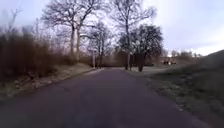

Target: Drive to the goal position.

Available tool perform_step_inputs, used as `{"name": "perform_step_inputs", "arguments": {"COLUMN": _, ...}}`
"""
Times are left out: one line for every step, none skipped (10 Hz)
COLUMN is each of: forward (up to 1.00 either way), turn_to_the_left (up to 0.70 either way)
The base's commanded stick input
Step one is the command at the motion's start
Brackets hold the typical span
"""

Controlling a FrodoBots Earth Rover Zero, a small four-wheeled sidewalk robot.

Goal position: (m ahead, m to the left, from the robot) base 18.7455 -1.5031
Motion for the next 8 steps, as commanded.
{"name": "perform_step_inputs", "arguments": {"forward": 1.0, "turn_to_the_left": 0.23}}
{"name": "perform_step_inputs", "arguments": {"forward": 1.0, "turn_to_the_left": 0.4}}
{"name": "perform_step_inputs", "arguments": {"forward": 1.0, "turn_to_the_left": 0.4}}
{"name": "perform_step_inputs", "arguments": {"forward": 1.0, "turn_to_the_left": 0.4}}
{"name": "perform_step_inputs", "arguments": {"forward": 1.0, "turn_to_the_left": 0.4}}
{"name": "perform_step_inputs", "arguments": {"forward": 1.0, "turn_to_the_left": 0.35}}
{"name": "perform_step_inputs", "arguments": {"forward": 1.0, "turn_to_the_left": 0.26}}
{"name": "perform_step_inputs", "arguments": {"forward": 1.0, "turn_to_the_left": 0.17}}
